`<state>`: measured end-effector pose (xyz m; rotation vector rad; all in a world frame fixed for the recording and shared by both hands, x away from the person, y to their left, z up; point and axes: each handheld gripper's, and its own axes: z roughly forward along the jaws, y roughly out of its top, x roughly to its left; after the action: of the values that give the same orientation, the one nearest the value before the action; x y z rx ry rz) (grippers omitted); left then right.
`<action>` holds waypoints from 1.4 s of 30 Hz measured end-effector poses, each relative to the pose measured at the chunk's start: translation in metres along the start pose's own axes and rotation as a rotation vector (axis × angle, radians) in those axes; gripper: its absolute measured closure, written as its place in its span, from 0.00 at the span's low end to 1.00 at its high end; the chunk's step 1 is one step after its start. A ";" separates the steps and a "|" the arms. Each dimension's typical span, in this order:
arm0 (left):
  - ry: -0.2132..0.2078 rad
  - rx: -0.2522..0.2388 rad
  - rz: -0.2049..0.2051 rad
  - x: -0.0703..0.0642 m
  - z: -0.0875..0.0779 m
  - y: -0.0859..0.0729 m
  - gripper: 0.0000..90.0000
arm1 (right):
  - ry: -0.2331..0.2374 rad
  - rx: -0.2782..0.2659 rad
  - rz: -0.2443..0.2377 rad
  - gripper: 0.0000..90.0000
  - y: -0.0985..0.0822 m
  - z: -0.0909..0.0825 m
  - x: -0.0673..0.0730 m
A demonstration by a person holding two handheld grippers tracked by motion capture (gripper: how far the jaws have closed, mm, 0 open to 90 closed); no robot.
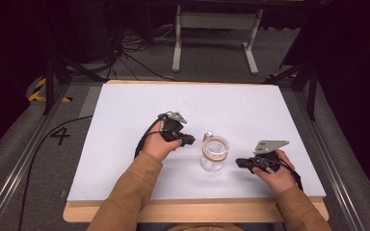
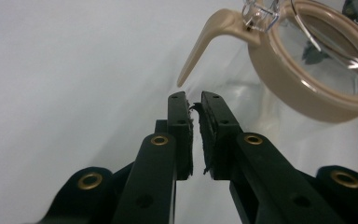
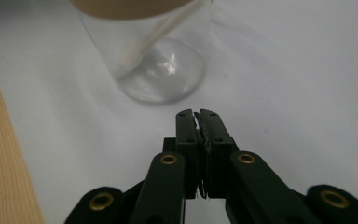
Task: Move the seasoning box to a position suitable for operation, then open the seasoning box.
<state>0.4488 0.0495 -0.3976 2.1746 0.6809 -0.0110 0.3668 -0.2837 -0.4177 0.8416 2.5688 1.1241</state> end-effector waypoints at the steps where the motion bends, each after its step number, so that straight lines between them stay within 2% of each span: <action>1: 0.006 0.005 -0.007 0.000 -0.004 -0.003 0.92 | 0.002 -0.001 -0.005 0.98 0.003 0.006 0.001; 4: 0.026 -0.004 -0.024 0.002 -0.013 -0.011 0.92 | 0.013 0.013 -0.023 0.98 0.010 0.019 -0.001; 6: 0.039 -0.015 -0.056 0.005 -0.020 -0.019 0.92 | 0.023 0.012 -0.012 0.99 0.014 0.026 -0.005; 9: 0.047 -0.014 -0.073 0.007 -0.023 -0.022 0.92 | 0.012 0.013 -0.015 1.00 0.015 0.029 -0.007; 10: 0.050 -0.015 -0.080 0.009 -0.025 -0.023 0.92 | 0.005 0.031 -0.027 1.00 0.016 0.031 -0.006; 13: 0.047 -0.021 -0.082 0.010 -0.025 -0.024 0.92 | 0.002 0.045 -0.041 1.00 0.016 0.031 -0.004; 15: 0.043 -0.023 -0.080 0.010 -0.024 -0.024 0.91 | 0.010 0.043 -0.044 1.00 0.017 0.032 -0.003; 16: 0.040 -0.026 -0.078 0.010 -0.023 -0.024 0.91 | 0.031 0.043 -0.052 1.00 0.017 0.033 0.001; 24: 0.034 -0.030 -0.083 0.011 -0.026 -0.023 0.92 | 0.056 0.052 -0.100 1.00 0.021 0.039 0.014; 27: 0.027 -0.039 -0.084 0.011 -0.025 -0.022 0.92 | 0.072 0.034 -0.091 1.00 0.020 0.038 0.013; 29: 0.029 -0.036 -0.069 0.010 -0.025 -0.020 0.93 | 0.053 0.033 -0.085 1.00 0.020 0.033 0.010; 31: 0.037 -0.007 -0.022 0.007 -0.027 -0.015 0.93 | 0.033 0.023 -0.076 1.00 0.018 0.027 0.007; 33: 0.004 -0.023 0.004 0.005 -0.030 -0.010 0.92 | 0.023 0.012 -0.058 1.00 0.014 0.021 0.003; 37: -0.020 -0.042 0.025 0.002 -0.038 0.001 0.95 | 0.027 0.004 -0.039 1.00 0.007 0.014 0.004; 40: -0.016 -0.055 0.037 -0.002 -0.039 0.009 0.95 | 0.022 -0.005 -0.037 1.00 0.006 0.010 0.007; 42: -0.030 -0.078 0.042 -0.005 -0.038 0.014 0.95 | 0.025 -0.006 -0.036 1.00 0.004 0.008 0.010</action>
<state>0.4426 0.0674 -0.3612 2.1092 0.6087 0.0047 0.3638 -0.2707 -0.4196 0.7810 2.5888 1.1390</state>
